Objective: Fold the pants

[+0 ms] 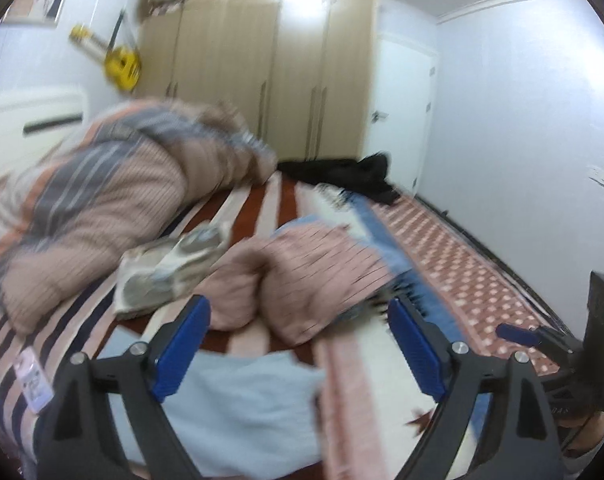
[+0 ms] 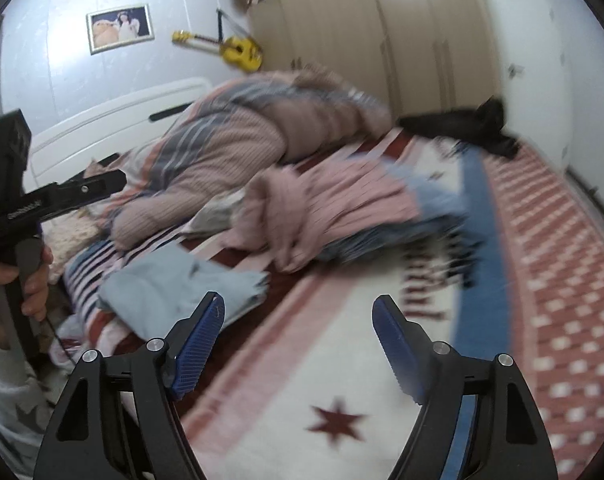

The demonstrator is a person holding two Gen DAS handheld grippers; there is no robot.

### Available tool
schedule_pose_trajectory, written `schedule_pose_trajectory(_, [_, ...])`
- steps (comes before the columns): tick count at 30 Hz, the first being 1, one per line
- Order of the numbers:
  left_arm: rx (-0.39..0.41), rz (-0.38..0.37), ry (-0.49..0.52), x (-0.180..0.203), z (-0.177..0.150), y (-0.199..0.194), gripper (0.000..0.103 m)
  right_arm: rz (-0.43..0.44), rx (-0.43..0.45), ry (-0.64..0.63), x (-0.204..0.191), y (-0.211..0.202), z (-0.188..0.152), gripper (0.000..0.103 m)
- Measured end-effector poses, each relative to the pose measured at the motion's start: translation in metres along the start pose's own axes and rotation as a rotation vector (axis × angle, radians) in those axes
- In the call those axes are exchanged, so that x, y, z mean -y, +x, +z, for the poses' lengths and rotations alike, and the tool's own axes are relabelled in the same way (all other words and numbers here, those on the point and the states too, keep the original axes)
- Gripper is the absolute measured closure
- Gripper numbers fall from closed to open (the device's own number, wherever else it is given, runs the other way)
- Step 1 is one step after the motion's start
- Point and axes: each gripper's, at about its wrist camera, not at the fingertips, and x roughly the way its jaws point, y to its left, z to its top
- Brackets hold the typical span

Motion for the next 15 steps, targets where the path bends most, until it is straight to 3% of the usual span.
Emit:
schedule_pose_trajectory(2, [0.038,-0.006,0.028,0.024,0.001,-0.006,0.007,-0.050,0.050,-0.034,0.004,-0.024,0.001,0.013])
schedule_pose_trajectory(4, [0.096,-0.004,0.053,0.049,0.000,-0.016,0.001,-0.109,0.111,-0.075,0.005,-0.053,0.000,0.012])
schedule_pose_trajectory(7, [0.177,-0.034,0.092,0.081,-0.007,-0.031,0.001,-0.146,0.168,-0.076,0.009,-0.084,-0.002,0.006])
schedule_pose_trajectory(11, [0.195,-0.018,0.113,0.105,-0.016,-0.036,0.001,-0.204,0.215,-0.079,0.014,-0.116,-0.010,0.001])
schedule_pose_trajectory(15, [0.197,-0.052,0.096,0.117,-0.024,-0.037,0.001,-0.226,0.245,-0.083,0.017,-0.140,-0.017,0.001])
